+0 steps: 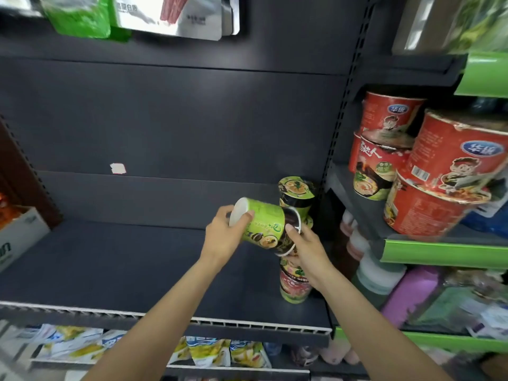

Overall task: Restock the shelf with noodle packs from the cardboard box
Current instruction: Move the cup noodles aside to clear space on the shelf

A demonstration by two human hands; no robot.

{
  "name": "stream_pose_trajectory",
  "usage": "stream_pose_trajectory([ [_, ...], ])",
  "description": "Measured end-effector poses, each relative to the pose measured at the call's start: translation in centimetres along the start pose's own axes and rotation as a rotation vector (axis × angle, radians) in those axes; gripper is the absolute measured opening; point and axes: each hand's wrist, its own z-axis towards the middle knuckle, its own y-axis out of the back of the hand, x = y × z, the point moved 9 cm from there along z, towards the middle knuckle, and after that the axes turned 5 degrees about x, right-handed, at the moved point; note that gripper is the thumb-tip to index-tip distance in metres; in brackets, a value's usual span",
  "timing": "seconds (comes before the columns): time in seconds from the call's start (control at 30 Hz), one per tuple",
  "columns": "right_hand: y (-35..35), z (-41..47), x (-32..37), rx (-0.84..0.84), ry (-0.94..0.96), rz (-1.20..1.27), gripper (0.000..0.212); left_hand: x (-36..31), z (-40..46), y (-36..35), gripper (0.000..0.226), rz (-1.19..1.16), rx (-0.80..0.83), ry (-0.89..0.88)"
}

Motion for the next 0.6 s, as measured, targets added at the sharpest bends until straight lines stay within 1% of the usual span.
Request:
stream_pose_trajectory([
  [0.07, 0.9, -0.4, 1.7, -0.053, 0.104, -0.02, 0.019, 0.6, 0.2, -1.1, 0.042, -0.067, 0.107, 0.051],
  [0.1, 1.6, -0.5, 2.2, -0.086, 0.157, -0.048, 0.02, 0.8, 0.5, -1.6, 0.04, -0.044, 0.14, 0.061],
  [0.17, 3.0, -0.8, 3.0, -0.144, 0.237, -0.113, 0.029, 0.6, 1.0, -2.5, 0.038, 0.076, 0.173, 0.024],
  [0.23, 3.9, -1.2, 3.8, -0.187, 0.313, -0.244, 0.037, 0.6, 1.3, -3.4, 0.038, 0.119, 0.182, -0.004],
  [0.33, 4.4, -1.9, 5.6, -0.236, 0.402, -0.509, 0.047, 1.1, 1.6, -5.4, 0.06, 0.047, 0.248, 0.029],
  [0.37, 4.3, -2.1, 6.3, -0.23, 0.448, -0.58, 0.048, 1.3, 1.7, -6.2, 0.062, 0.057, 0.285, 0.025],
  [0.43, 4.0, -2.4, 7.2, -0.21, 0.516, -0.702, 0.052, 1.4, 2.0, -7.6, 0.052, 0.098, 0.336, -0.002],
  [0.5, 3.9, -2.3, 7.2, -0.2, 0.529, -0.861, 0.054, 0.7, 2.1, -8.5, 0.041, 0.153, 0.346, -0.05],
  [0.53, 3.8, -2.2, 6.9, -0.196, 0.512, -0.939, 0.054, 0.3, 2.2, -8.9, 0.039, 0.154, 0.356, -0.06],
  [0.6, 3.7, -2.0, 6.3, -0.182, 0.481, -1.036, 0.052, -0.3, 2.1, -9.8, 0.04, 0.039, 0.407, -0.014],
])
